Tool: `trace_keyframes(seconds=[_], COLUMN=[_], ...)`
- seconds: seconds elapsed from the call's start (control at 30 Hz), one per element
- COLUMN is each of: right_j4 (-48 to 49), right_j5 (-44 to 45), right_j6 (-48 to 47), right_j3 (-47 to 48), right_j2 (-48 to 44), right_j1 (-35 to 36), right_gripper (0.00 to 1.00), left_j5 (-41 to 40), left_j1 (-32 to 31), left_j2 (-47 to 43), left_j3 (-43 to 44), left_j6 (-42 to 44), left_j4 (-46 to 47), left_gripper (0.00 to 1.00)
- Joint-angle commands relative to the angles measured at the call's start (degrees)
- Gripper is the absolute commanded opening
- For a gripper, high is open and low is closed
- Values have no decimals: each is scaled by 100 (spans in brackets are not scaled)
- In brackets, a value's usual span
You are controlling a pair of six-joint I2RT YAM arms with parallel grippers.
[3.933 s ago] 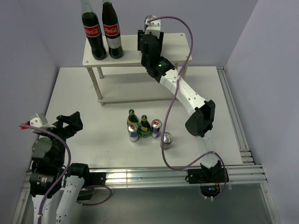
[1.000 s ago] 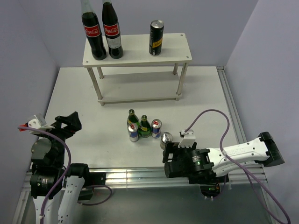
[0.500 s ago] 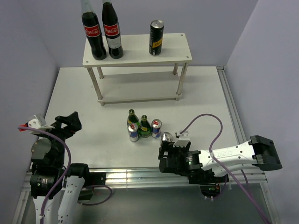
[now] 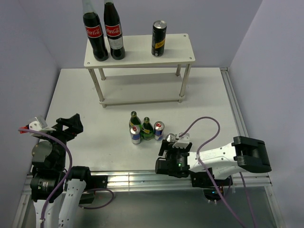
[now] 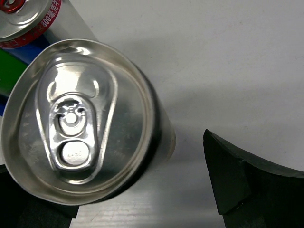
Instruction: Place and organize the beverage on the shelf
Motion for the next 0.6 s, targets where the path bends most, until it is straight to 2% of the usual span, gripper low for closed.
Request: trace_keyframes(seconds=[0.0, 0.27, 0.37, 0.4, 0.47, 0.53, 0.57], right_j4=[-440, -1352, -2003, -2257, -3065, -3932, -4269], right_j5=[836, 1355, 1557, 1662, 1750, 1768, 1751], right_j6=[920, 1992, 2694, 2992, 3871, 4703, 5065], right_j3=[342, 965, 1194, 1256, 1466, 1625, 1773], right_j2=[428, 1492, 1825, 1922, 2256, 2606, 2713], right_j1=[-64, -178, -205, -222, -231, -231, -231], right_gripper=[100, 100, 91, 81, 67, 26, 14], left_j5=[60, 34, 34, 25, 25, 25, 25], left_j1=[-45, -89, -115, -115, -124, -133, -133], left_j2=[-36, -63, -89, -89, -89, -89, -89], left_j3=[23, 14, 14, 14, 14, 14, 14], left_j6=[139, 130, 130, 130, 130, 130, 121], left_j4=[185, 177, 177, 177, 168, 177, 177], left_gripper=[95, 96, 96, 96, 96, 96, 96])
